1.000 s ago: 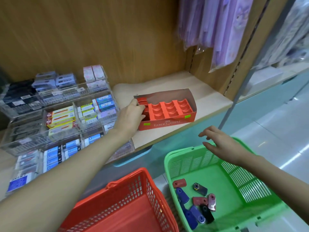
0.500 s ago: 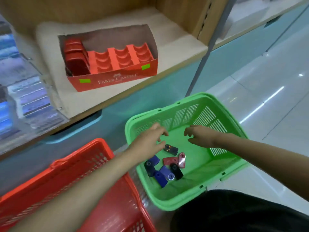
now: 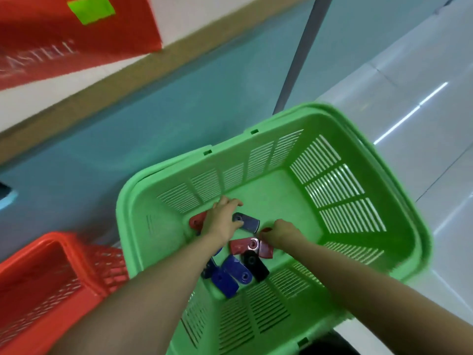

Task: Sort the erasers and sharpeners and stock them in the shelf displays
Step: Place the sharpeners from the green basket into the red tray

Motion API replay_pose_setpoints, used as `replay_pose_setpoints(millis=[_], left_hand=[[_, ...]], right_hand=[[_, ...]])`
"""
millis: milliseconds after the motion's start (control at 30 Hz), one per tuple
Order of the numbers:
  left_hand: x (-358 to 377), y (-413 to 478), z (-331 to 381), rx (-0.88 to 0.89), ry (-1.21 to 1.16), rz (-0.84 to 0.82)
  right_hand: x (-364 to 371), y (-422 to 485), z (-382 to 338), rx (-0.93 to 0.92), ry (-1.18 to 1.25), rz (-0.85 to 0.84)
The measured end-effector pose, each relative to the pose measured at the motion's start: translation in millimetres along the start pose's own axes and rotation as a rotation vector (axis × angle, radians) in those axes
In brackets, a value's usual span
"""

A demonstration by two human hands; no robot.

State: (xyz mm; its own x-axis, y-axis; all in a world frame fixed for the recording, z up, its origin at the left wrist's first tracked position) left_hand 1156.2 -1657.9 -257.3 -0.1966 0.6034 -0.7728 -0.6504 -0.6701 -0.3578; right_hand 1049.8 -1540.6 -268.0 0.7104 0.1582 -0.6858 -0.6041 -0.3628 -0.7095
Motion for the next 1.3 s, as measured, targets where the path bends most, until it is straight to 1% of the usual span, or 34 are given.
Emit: replay_pose_setpoints(millis=[100, 167, 233, 267, 333, 367, 400, 467, 600, 667, 800, 933, 1000, 1067, 1133, 1200, 1300], left_hand=[[17, -3, -8, 0.03, 0.153, -0.033], [22, -7, -12, 0.035, 0.269, -0.017], [24, -10, -12, 0.007, 0.283, 0.014], [23, -11, -12, -0.024, 0.235, 0.014], [18, -12, -8, -0.114, 0.041, 0.001], [12, -13, -4, -0.158, -0.071, -0.001], [4, -15, 1, -0.203, -0.178, -0.006], [-15, -21, 12, -0.277, -0.396, 0.032], [-62, -46, 31, -0.372, -0.726, 0.152], [-88, -63, 34, -0.363, -0.811, 0.196], [-141, -97, 36, -0.289, -0.93, 0.248], [-187, -131, 33, -0.23, -0.999, 0.348], [-206, -150, 30, -0.211, -1.051, 0.383], [-225, -168, 26, -0.198, -1.102, 0.419], [-245, -179, 21, -0.182, -1.122, 0.477], [-267, -184, 17, -0.141, -1.136, 0.551], [-300, -186, 14, -0.07, -1.136, 0.66]], right_hand=[[4, 7, 0, 0.045, 0.089, 0.001], [3, 9, 1, 0.059, 0.144, 0.006], [0, 13, 3, 0.074, 0.236, 0.04], [-3, 13, 4, 0.077, 0.265, 0.068], [-18, 6, 1, 0.044, 0.296, 0.154], [-27, 0, -2, 0.024, 0.359, 0.18], [-37, -9, -5, 0.013, 0.473, 0.171], [-59, -33, -13, -0.021, 0.697, 0.096], [-101, -82, -26, -0.188, 0.819, -0.086], [-122, -109, -38, -0.242, 0.893, -0.161], [-152, -161, -70, -0.365, 0.927, -0.256], [-175, -209, -107, -0.518, 0.881, -0.272], [-186, -230, -126, -0.573, 0.914, -0.262], [-198, -250, -147, -0.59, 0.985, -0.232], [-213, -265, -171, -0.637, 1.04, -0.149], [-228, -277, -199, -0.713, 0.982, 0.039], [-244, -284, -241, -0.818, 0.764, 0.399]])
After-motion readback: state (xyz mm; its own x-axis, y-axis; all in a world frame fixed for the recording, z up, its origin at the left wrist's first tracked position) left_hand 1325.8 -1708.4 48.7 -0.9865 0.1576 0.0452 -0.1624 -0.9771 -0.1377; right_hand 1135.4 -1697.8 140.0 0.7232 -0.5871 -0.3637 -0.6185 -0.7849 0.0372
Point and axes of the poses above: each hand's wrist, its own y-axis towards the middle knuckle, its own x-axis out of the palm, z = x × y, the point moved 1 cm from there along y, towards the middle knuckle, and after that the axes turned 14 degrees about z, right-handed, at the moved point
